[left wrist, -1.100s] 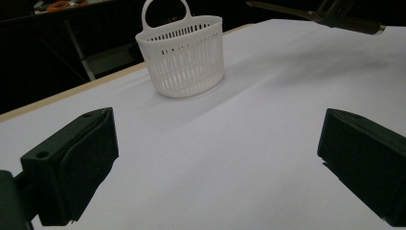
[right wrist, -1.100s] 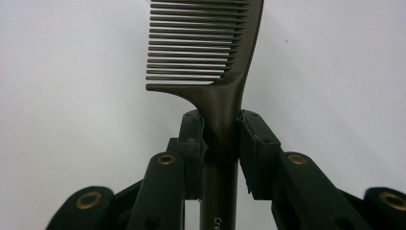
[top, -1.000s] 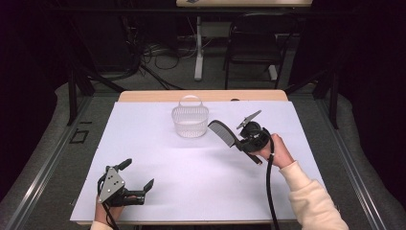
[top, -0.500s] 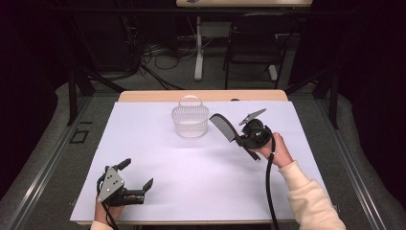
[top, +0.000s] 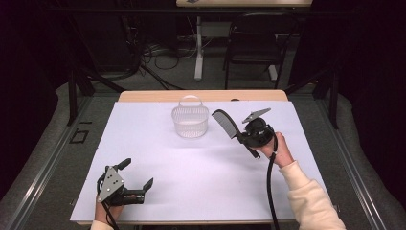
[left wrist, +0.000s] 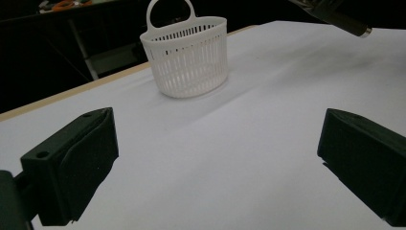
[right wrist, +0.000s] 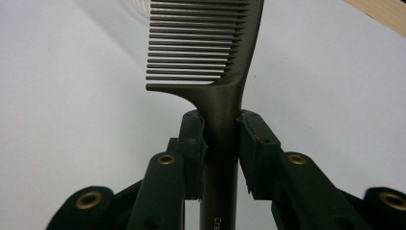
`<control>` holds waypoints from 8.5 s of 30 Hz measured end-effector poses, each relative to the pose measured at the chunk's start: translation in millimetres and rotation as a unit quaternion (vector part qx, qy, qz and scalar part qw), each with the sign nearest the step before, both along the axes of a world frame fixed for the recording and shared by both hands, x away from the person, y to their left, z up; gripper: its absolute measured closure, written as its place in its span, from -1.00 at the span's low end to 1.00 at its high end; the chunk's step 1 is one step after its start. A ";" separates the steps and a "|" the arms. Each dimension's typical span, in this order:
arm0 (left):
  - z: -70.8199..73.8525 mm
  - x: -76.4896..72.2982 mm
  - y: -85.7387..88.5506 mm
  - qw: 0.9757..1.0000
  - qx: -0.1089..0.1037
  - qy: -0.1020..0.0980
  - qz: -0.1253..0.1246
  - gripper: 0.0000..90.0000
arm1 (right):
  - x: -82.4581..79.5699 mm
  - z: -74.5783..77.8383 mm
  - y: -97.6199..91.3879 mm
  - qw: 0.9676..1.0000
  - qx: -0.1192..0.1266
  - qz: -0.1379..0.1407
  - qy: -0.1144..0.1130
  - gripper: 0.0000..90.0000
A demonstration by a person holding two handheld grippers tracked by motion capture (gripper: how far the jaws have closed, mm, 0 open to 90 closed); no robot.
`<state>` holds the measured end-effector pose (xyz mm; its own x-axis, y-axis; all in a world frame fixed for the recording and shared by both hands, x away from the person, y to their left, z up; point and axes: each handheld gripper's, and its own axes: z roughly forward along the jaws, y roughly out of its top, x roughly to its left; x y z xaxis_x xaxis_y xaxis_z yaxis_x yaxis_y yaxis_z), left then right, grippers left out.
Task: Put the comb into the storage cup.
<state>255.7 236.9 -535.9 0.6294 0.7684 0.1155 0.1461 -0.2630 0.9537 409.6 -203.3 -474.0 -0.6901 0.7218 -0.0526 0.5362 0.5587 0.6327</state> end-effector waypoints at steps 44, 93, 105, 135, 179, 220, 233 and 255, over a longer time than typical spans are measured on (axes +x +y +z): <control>0.8 -1.1 0.5 1.000 0.002 -0.004 -0.004 -1.00 | 10.2 3.9 6.4 0.997 0.044 -0.008 -0.059 0.61; 0.8 3.1 -1.5 1.000 0.002 -0.003 -0.005 -0.99 | 27.3 40.8 38.7 0.990 0.065 0.018 -0.123 0.61; 0.4 6.5 -2.4 1.000 -0.001 -0.002 -0.007 -0.99 | 32.7 45.7 44.4 0.989 0.059 0.022 -0.132 0.61; 1.1 8.2 -4.7 1.000 -0.004 -0.007 -0.012 -1.00 | 43.7 60.2 71.0 0.985 0.067 0.037 -0.154 0.61; 2.0 7.8 -2.9 1.000 -0.012 -0.009 -0.011 -0.99 | 62.0 73.9 102.9 0.978 0.078 0.054 -0.185 0.61; 2.7 8.5 -2.3 1.000 -0.013 -0.010 -0.012 -0.99 | 75.6 64.9 130.7 0.968 0.104 0.078 -0.214 0.61; 2.7 8.1 -3.0 1.000 -0.011 -0.011 -0.013 -0.99 | 78.7 61.2 134.4 0.963 0.120 0.085 -0.226 0.61; 3.2 7.5 -2.8 1.000 -0.012 -0.013 -0.015 -0.99 | 82.0 53.5 144.1 0.957 0.126 0.104 -0.241 0.61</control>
